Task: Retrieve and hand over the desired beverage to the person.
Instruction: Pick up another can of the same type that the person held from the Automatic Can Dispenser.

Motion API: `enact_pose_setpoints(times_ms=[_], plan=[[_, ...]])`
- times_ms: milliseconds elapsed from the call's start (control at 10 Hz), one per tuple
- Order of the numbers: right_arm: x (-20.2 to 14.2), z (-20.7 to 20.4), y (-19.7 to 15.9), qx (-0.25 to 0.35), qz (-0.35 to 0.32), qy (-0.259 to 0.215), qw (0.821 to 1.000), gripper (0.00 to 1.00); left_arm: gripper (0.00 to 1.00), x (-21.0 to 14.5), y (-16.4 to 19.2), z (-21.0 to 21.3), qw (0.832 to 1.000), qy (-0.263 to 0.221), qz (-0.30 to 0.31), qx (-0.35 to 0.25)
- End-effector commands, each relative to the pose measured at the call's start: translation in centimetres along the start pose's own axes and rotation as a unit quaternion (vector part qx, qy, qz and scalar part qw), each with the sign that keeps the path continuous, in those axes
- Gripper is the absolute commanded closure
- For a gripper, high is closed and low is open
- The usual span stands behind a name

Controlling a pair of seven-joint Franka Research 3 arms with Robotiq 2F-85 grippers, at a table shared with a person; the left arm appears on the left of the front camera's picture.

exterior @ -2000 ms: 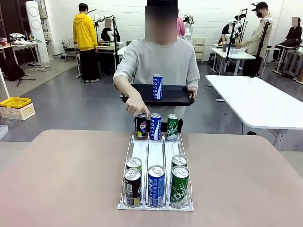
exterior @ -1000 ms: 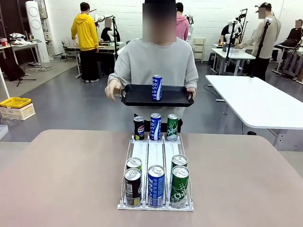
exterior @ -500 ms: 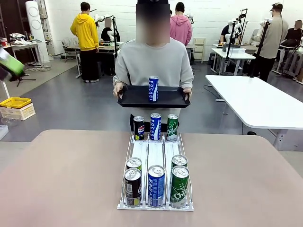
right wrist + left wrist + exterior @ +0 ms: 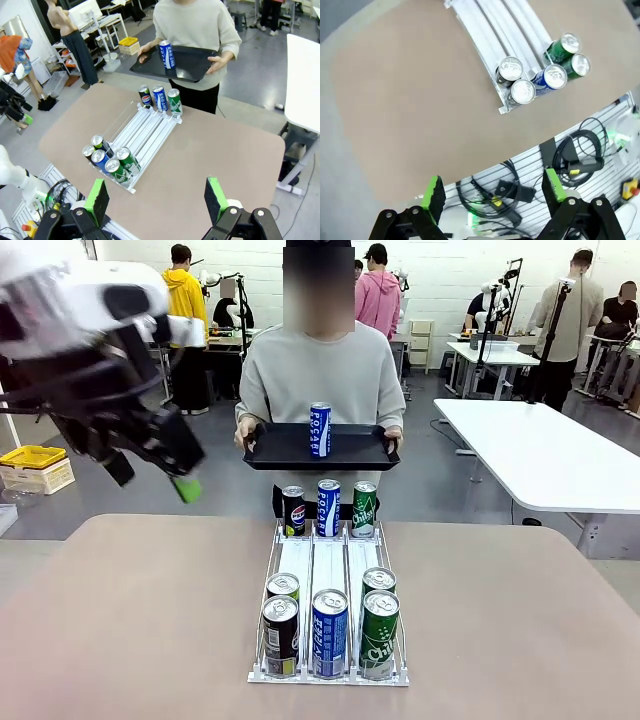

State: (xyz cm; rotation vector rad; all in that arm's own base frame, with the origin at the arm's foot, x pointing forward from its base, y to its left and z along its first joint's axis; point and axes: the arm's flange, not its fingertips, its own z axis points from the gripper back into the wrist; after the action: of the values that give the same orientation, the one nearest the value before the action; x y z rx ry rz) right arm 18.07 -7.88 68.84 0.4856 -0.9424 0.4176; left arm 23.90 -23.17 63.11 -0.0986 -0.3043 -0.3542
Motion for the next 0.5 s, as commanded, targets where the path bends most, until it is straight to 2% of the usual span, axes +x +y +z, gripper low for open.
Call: enact_pose_setpoints(times_ms=[0, 100, 200, 400], plan=[[-0.1, -0.2, 0.0, 0.008, 0.001, 0.0, 1.0, 0.0, 0.0, 1.7, -2.4, -0.7, 0.997, 0.017, 0.069, -0.01], [-0.1, -0.2, 0.0, 0.008, 0.001, 0.0, 1.0, 0.0, 0.0, 2.2, -3.8, -2.0, 0.995, 0.018, 0.099, -0.017], [-0.1, -0.2, 0.0, 0.008, 0.001, 0.0, 1.0, 0.0, 0.0, 2.3, -4.9, -3.6, 0.992, 0.037, 0.117, -0.024], [-0.1, -0.2, 0.0, 0.008, 0.001, 0.0, 1.0, 0.0, 0.0, 3.5, -5.1, -7.1, 0.987, 0.058, 0.149, -0.009]])
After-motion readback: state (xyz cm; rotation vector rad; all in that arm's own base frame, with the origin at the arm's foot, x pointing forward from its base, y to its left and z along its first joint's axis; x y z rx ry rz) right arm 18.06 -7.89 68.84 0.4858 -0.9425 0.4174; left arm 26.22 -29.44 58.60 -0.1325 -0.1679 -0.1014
